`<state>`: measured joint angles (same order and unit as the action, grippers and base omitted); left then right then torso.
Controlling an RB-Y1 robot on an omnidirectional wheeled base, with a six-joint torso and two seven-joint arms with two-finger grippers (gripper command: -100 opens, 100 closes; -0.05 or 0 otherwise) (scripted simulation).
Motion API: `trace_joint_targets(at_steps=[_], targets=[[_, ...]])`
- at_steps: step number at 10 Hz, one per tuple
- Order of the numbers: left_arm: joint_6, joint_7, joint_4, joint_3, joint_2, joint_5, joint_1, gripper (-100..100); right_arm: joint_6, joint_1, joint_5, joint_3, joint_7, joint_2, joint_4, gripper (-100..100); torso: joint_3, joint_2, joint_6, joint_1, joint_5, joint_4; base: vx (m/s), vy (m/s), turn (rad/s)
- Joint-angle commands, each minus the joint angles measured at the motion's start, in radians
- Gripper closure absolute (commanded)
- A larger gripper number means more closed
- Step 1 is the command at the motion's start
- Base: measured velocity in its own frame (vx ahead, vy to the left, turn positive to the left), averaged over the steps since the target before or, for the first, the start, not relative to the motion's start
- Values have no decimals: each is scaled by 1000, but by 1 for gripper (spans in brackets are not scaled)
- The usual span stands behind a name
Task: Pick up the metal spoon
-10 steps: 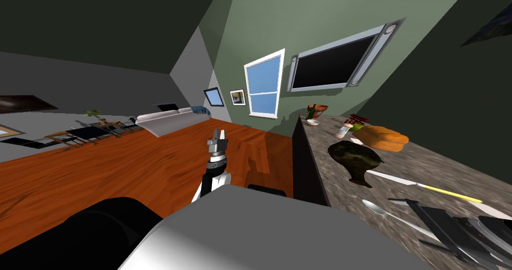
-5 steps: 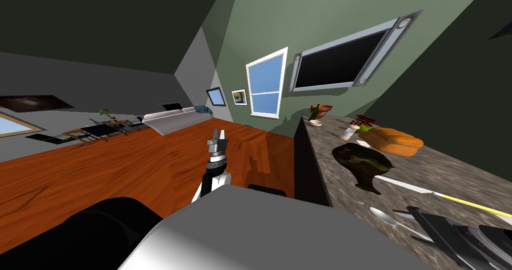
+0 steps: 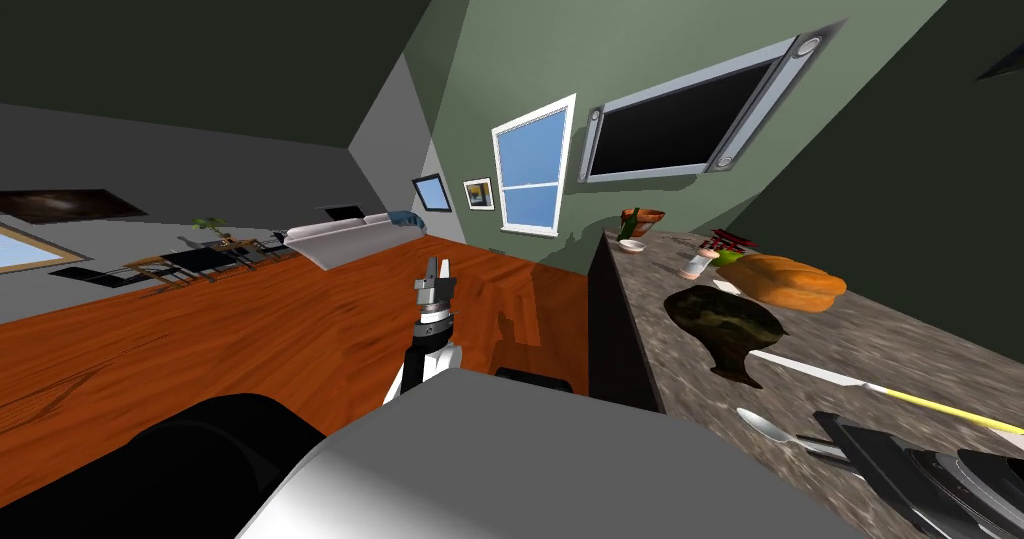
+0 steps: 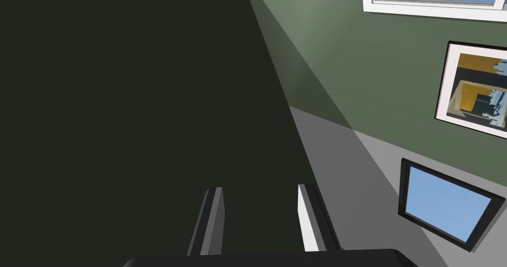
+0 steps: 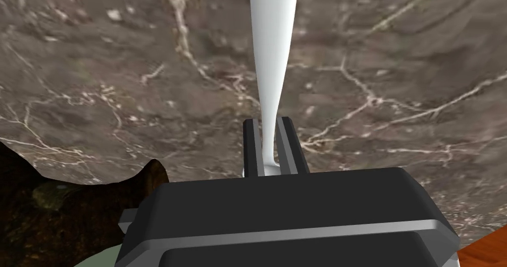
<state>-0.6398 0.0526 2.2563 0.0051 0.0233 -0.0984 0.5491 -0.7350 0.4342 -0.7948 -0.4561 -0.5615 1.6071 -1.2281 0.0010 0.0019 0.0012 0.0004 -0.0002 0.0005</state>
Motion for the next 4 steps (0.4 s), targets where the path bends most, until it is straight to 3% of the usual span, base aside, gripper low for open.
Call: trace_joint_targets(at_steps=[1, 3, 4], targets=[[0, 0, 0, 0, 0, 0, 0, 0, -21, -5, 9, 9, 4, 28, -4, 100, 0, 0, 0, 0, 0, 0, -17, 1, -108], [0, 0, 0, 0, 0, 0, 0, 0, -18, 3, 17, 14, 4, 39, -14, 100, 1, 2, 1, 1, 1, 1, -23, 1, -68], [0, 0, 0, 0, 0, 0, 0, 0, -22, 4, 19, 16, 3, 42, -14, 0, 1, 2, 0, 1, 0, 0, 0, 0, 0]])
